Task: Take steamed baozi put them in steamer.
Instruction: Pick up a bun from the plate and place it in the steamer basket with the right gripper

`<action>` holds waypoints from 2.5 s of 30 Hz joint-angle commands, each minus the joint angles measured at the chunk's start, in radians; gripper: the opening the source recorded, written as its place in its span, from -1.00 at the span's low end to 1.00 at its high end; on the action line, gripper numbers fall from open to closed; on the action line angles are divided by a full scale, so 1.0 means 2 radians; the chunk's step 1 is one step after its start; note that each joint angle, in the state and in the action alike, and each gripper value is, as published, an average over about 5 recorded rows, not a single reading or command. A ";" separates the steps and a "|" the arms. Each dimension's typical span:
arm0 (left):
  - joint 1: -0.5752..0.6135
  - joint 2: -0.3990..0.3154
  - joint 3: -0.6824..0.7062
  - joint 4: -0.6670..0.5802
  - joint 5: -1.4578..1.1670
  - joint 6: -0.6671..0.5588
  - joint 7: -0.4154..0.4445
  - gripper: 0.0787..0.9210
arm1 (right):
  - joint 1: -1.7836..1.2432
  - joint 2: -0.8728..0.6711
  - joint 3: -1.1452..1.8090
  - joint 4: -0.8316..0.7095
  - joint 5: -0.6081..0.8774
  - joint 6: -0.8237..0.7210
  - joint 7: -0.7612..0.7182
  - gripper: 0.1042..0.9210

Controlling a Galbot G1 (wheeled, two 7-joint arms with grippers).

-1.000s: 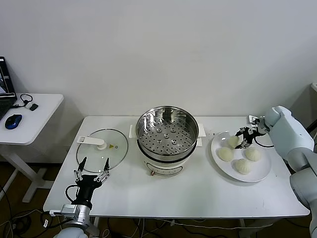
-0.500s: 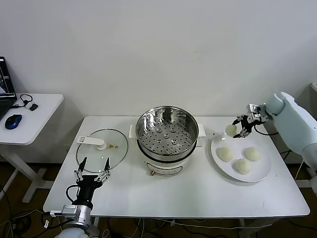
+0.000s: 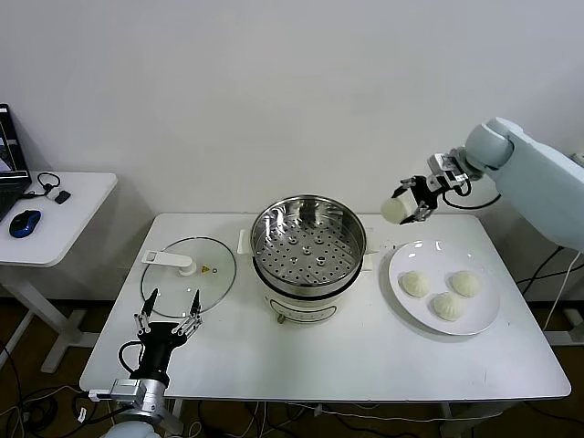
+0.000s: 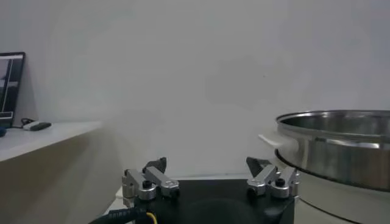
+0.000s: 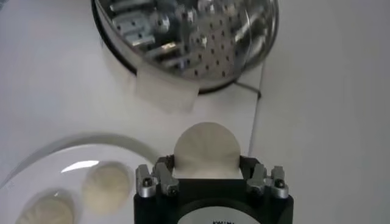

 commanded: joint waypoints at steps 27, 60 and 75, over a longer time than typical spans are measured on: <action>-0.006 0.000 -0.002 -0.012 -0.009 0.007 -0.005 0.77 | -0.004 0.265 -0.048 -0.125 -0.190 0.174 0.008 0.43; -0.010 0.011 -0.019 -0.009 -0.027 0.010 -0.008 0.77 | -0.080 0.310 0.054 -0.210 -0.357 0.255 0.034 0.51; -0.006 0.009 -0.015 -0.009 -0.031 0.010 -0.008 0.77 | -0.038 0.266 0.014 -0.138 -0.250 0.233 0.008 0.76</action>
